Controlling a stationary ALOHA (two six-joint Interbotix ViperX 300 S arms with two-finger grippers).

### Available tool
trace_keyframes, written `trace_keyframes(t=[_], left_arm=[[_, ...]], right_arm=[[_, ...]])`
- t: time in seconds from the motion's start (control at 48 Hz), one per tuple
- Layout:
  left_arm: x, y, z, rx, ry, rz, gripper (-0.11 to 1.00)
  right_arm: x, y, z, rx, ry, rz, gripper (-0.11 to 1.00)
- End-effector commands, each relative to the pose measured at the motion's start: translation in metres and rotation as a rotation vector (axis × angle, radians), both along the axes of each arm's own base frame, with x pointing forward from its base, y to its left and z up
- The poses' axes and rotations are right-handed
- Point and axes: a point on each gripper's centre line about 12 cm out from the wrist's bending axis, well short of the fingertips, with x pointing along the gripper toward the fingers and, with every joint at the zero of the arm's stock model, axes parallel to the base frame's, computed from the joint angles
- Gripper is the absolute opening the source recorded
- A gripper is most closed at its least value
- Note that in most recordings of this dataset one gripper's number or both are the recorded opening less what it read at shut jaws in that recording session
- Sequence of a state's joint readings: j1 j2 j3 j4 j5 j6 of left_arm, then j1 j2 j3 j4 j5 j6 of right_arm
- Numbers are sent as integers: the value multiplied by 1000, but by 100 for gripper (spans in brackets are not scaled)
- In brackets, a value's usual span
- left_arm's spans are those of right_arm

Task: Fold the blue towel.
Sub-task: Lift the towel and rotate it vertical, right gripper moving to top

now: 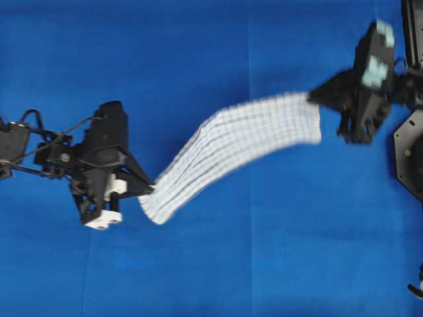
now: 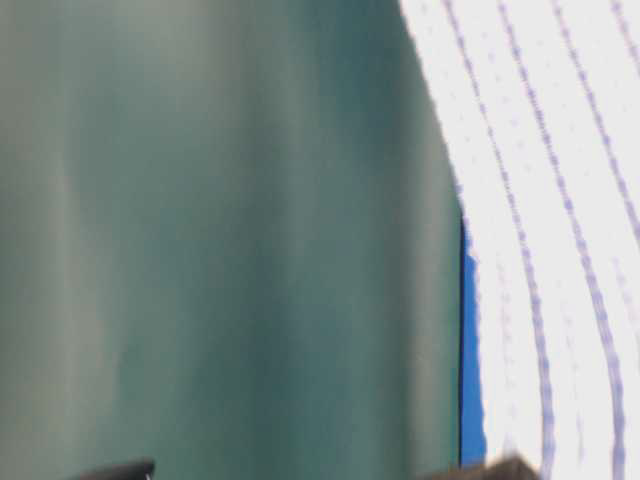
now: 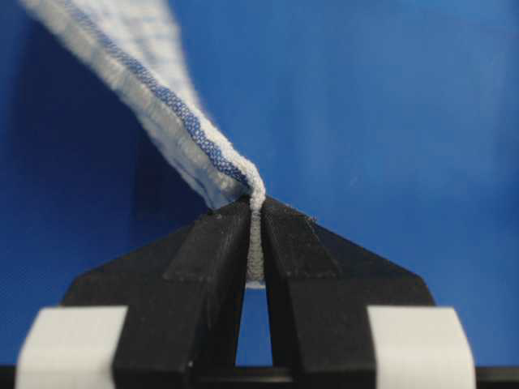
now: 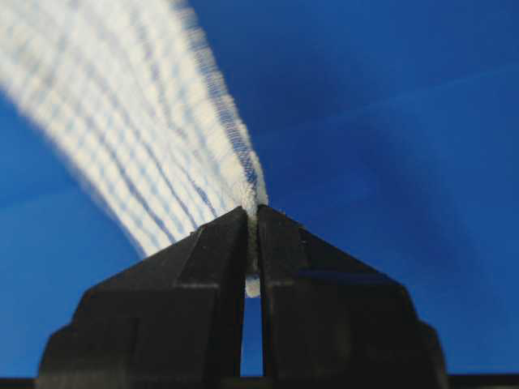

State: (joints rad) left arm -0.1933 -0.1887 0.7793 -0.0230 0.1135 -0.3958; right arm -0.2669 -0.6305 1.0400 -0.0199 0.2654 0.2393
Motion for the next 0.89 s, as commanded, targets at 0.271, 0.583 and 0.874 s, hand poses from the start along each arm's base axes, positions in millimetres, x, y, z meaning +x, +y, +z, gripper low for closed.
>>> trace_keyframes(t=[0.271,0.583,0.874], left_arm=[[67,-32,34,-47,-153,-33,3],[109,-41,28,-75,-287,-28,3],[136,-47,17,-95,-381,-25,3]], right_arm=[[33,-59,32,-105,-21,-117,-4],[75,-81,42,-151,33,-99,-4],[93,-93,50,-173,86,-97,-4]])
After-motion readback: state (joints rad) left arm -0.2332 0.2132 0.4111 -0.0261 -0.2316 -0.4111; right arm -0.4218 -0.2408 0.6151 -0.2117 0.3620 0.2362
